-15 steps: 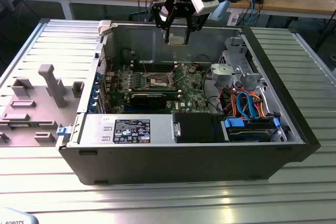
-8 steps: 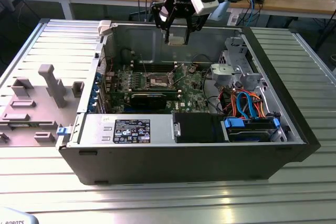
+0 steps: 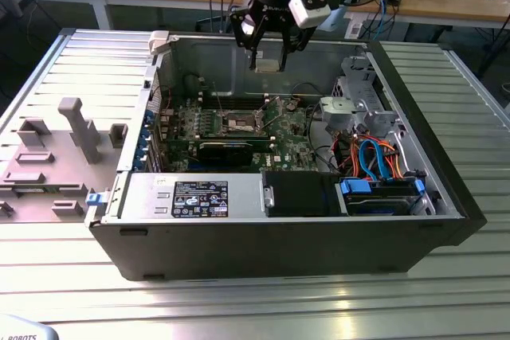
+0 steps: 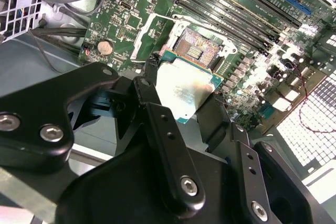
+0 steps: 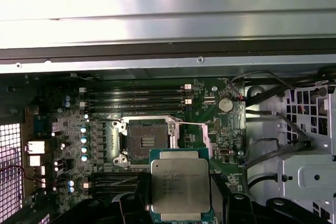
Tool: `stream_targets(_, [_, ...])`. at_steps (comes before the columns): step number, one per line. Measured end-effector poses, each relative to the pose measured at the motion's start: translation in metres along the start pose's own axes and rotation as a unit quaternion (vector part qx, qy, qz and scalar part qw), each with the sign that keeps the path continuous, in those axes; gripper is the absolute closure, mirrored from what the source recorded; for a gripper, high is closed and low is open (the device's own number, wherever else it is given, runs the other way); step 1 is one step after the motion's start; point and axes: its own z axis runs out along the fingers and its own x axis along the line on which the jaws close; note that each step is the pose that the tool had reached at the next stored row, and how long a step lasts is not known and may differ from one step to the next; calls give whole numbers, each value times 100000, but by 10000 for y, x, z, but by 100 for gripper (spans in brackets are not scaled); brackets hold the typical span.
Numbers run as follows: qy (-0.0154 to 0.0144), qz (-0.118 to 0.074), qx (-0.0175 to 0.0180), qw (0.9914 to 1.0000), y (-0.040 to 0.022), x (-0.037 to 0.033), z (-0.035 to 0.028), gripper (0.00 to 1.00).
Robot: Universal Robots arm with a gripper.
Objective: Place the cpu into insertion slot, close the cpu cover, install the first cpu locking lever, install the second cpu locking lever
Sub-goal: 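Place the cpu into insertion slot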
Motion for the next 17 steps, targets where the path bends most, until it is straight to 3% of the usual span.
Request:
stream_targets(12, [3, 25, 4, 100000, 0, 0, 12, 46])
stream_targets(17, [-3, 888, 2, 99996, 0, 0, 12, 46])
